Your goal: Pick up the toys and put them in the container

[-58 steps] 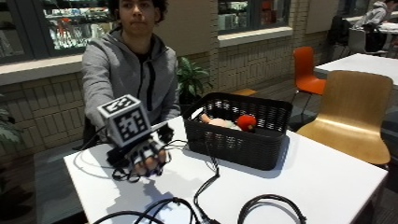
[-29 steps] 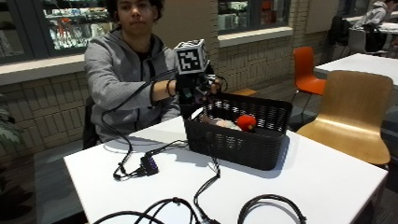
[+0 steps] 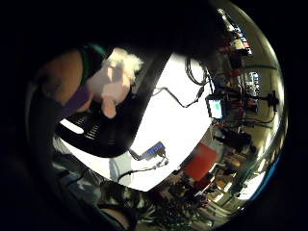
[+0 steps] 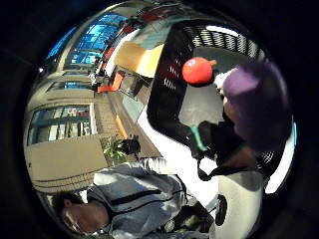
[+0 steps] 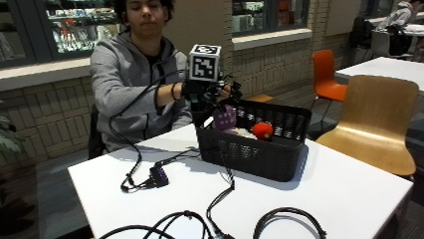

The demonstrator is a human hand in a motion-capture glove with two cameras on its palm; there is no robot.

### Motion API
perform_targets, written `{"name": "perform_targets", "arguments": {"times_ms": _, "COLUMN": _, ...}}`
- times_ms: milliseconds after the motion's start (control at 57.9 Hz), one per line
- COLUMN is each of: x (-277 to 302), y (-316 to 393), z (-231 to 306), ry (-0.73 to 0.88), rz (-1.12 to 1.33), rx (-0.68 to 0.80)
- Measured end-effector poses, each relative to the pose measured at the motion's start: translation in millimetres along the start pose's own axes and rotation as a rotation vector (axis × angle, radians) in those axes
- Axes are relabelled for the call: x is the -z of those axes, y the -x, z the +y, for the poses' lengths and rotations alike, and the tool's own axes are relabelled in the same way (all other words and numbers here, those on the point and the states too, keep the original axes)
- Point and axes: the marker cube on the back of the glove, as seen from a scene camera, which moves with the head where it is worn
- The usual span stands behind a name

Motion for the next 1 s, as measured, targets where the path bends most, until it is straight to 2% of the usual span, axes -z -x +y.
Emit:
{"name": "perform_targets", "arguments": {"times_ms": 138, "x": -1, "y": -19, "z": 31, "ry": -0.021, "rz": 0.001, "rx": -0.027}}
{"name": "perform_targets", "arguments": {"times_ms": 259, "x": -15, "y": -49, "z": 84, "ry": -0.023, "rz": 0.029, "rx": -0.061}}
{"name": "perform_targets", "arguments": {"times_ms": 380, "x": -40, "y": -89, "z": 147, "ry": -0.037, "rz": 0.076, "rx": -0.224}}
{"name": "perform_targets", "arguments": {"times_ms": 657, "x": -96, "y": -163, "z": 269, "ry": -0.078, "rz": -0.114, "rx": -0.475}}
{"name": "perform_targets", "arguments": {"times_ms": 795, "x": -115, "y": -176, "z": 306, "ry": -0.114, "rz": -0.135, "rx": -0.545}}
{"name": "perform_targets", "arguments": {"times_ms": 1002, "x": -128, "y": -177, "z": 338, "ry": -0.146, "rz": -0.165, "rx": -0.571}}
